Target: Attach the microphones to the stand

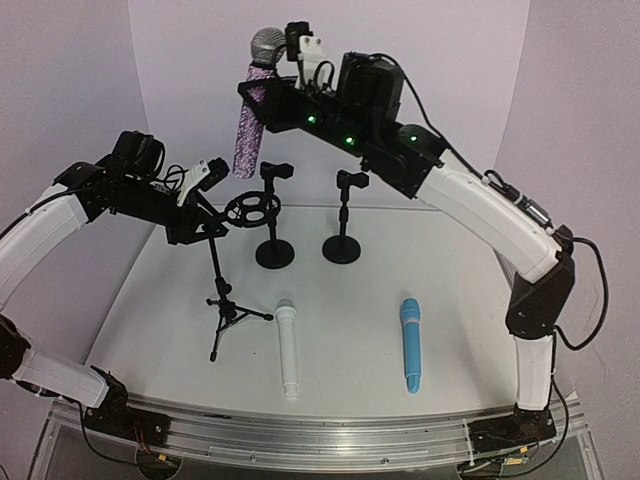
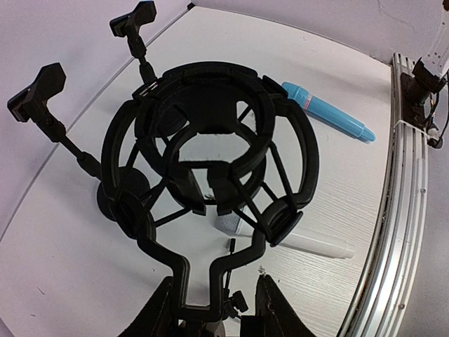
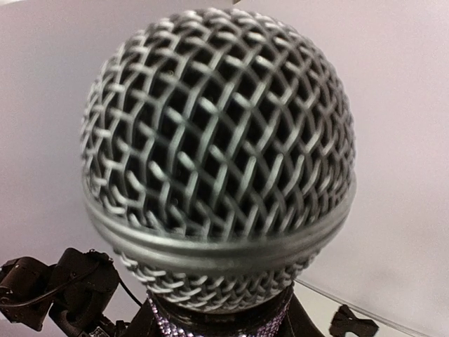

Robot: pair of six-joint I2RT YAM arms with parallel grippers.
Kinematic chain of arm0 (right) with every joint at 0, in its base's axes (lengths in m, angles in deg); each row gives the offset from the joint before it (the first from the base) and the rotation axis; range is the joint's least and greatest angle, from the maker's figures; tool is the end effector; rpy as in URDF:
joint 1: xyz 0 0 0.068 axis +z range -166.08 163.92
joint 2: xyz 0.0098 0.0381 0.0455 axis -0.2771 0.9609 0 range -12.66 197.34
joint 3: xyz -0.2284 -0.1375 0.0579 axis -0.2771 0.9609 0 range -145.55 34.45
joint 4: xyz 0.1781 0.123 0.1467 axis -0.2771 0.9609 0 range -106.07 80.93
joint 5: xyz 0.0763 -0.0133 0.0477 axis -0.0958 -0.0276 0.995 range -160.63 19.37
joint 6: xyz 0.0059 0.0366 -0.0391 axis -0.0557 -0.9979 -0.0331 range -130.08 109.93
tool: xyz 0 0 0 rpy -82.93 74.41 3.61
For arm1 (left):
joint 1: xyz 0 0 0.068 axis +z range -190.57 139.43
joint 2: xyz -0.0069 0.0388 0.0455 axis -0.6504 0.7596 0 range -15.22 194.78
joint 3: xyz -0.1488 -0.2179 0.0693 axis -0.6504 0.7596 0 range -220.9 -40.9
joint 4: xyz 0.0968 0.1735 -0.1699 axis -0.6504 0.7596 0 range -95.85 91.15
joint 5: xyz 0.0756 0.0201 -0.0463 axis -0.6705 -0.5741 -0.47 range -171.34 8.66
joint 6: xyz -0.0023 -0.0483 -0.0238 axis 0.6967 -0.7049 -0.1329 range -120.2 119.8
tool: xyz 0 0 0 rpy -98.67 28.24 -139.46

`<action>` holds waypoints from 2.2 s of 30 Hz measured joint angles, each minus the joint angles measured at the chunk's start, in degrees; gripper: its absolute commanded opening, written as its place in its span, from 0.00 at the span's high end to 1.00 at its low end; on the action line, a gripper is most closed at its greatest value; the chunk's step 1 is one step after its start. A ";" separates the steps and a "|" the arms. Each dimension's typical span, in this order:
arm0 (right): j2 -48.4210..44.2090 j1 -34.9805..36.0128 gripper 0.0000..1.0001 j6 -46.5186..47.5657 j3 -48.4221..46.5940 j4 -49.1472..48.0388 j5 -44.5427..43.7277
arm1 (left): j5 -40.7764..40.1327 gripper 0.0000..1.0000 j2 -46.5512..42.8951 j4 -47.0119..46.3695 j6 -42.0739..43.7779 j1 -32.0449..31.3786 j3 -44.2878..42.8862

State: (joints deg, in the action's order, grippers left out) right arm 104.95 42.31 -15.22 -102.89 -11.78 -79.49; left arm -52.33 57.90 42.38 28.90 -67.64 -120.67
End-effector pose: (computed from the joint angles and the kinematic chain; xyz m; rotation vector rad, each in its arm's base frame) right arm 0.2447 0.3871 0.5157 -0.4806 1.2644 0.8420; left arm 0.2223 -0.1328 0.3843 1.2804 1.8473 -0.5598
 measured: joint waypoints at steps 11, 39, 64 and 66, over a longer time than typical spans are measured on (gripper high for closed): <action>3.68 1.72 1.00 4.91 -0.34 0.82 0.21 | 0.45 1.00 -0.09 0.33 0.04 0.11 0.02; 1.74 1.75 1.00 3.75 1.73 7.32 -4.41 | 0.87 1.00 -0.09 -0.54 -0.61 0.11 0.41; 2.09 1.37 1.00 -2.08 6.74 5.98 -3.41 | 0.93 1.00 -6.47 -10.48 -5.14 0.06 9.53; 2.04 1.38 1.00 -2.36 8.11 5.51 -3.32 | 0.84 1.00 -6.79 -11.28 -5.36 0.09 10.14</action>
State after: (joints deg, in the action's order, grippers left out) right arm 106.99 43.69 -17.58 -94.78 -6.27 -82.81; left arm -51.48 51.11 31.10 23.54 -67.55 -110.53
